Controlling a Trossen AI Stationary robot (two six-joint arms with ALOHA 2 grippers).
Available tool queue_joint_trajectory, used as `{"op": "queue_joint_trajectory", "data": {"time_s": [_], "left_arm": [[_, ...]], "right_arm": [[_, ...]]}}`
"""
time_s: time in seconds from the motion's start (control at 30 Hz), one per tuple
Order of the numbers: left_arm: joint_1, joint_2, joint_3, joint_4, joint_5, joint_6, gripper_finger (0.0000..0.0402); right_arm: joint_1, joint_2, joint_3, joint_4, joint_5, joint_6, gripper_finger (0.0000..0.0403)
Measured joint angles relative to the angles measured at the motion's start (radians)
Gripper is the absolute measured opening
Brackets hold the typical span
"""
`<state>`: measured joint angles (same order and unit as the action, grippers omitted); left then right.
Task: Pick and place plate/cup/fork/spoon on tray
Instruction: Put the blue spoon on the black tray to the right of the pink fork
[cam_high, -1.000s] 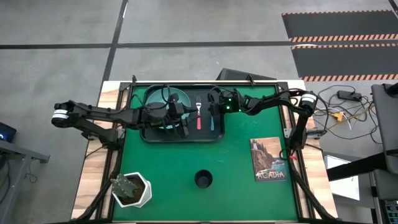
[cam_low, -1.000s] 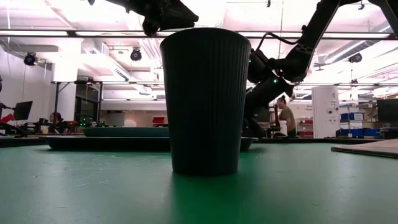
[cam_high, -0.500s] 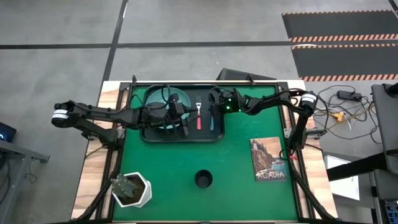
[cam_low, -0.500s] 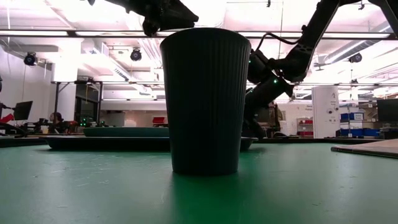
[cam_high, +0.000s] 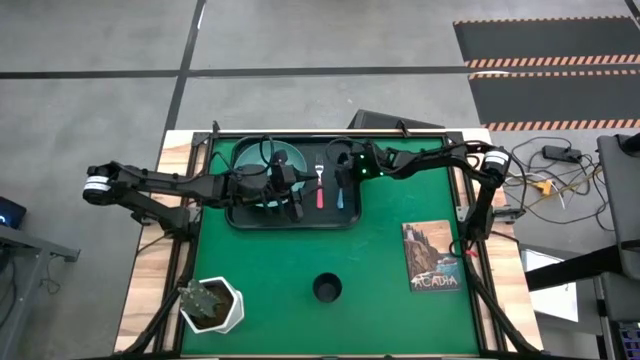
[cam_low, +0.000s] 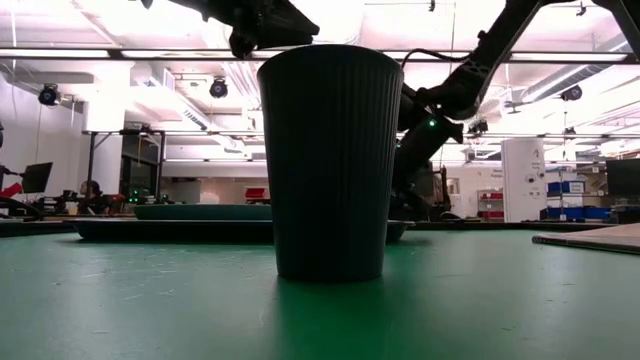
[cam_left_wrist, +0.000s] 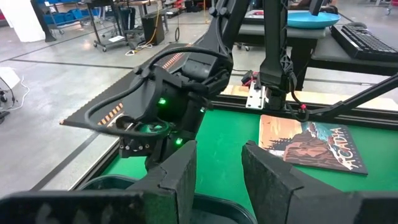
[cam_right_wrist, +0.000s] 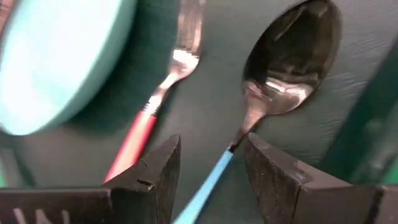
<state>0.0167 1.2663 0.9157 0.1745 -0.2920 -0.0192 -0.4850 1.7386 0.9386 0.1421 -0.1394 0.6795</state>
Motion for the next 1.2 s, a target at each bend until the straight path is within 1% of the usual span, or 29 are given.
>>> {"op": "queue_joint_trajectory", "data": {"time_s": [0.17,0.33,0.47,0.6,0.73,0.9,1.0,1.2], "left_arm": [[0.0,0.0,0.0,0.0,0.0,0.0,0.0109],[0.0,0.0,0.0,0.0,0.0,0.0,0.0109],[0.0,0.0,-0.002,0.0,0.0,0.0,0.0109],[0.001,0.0,-0.002,0.0,0.0,0.0,0.0109],[0.001,-0.002,-0.002,-0.002,0.0,0.006,0.0109],[-0.001,-0.025,-0.008,-0.003,0.0,0.009,0.0109],[-0.004,-0.041,-0.022,-0.004,0.0,0.009,0.0109],[-0.006,-0.085,-0.044,0.002,0.001,0.005,0.0109]], "right_arm": [[0.0,0.0,0.057,-0.127,0.062,-0.072,0.0164],[0.0,0.0,0.114,-0.227,0.063,-0.124,0.0164],[0.0,0.0,0.187,-0.359,0.064,-0.222,0.0156],[0.0,0.0,0.274,-0.5,0.104,-0.308,0.0132],[-0.002,-0.001,0.344,-0.599,0.151,-0.408,0.0091],[-0.002,-0.002,0.36,-0.621,0.159,-0.527,0.0038],[-0.002,0.0,0.35,-0.618,0.16,-0.589,0.0014],[-0.006,0.059,0.346,-0.605,0.167,-0.594,0.0009]]}}
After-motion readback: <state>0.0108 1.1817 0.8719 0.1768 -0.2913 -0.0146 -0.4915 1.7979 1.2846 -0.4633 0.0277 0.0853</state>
